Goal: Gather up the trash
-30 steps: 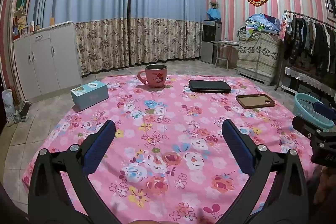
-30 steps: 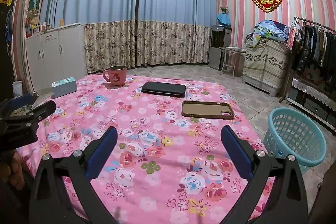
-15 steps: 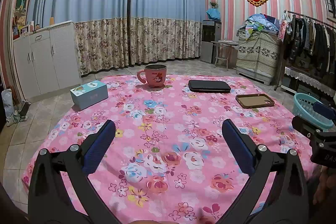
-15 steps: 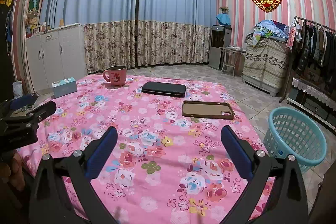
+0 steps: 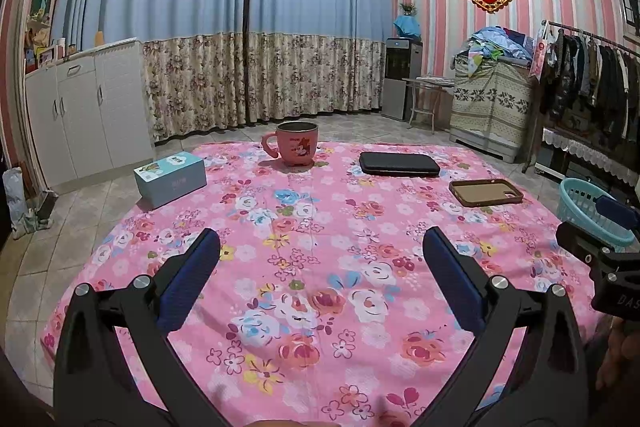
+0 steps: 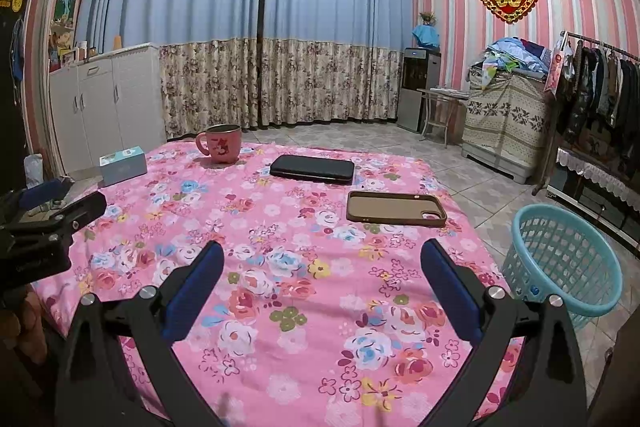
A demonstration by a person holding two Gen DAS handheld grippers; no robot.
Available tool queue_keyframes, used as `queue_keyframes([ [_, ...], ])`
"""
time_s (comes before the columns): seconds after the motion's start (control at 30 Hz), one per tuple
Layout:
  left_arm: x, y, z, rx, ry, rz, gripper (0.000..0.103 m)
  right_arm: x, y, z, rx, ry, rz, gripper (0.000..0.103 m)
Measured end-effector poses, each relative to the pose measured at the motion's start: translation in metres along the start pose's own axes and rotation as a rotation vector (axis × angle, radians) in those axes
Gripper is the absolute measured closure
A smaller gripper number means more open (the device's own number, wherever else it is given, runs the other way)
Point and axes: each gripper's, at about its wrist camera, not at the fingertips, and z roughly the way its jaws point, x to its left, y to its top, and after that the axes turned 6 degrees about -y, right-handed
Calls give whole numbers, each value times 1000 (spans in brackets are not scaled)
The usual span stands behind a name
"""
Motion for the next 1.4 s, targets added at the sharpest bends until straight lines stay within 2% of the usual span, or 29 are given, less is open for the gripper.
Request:
queue_keyframes([
  [0.8,3,-2,1,5,3,0,5,1,1,0,1,0,1,6],
  [1.4,4,-2,1,5,4,3,5,-7,1,1,9,1,49,6],
])
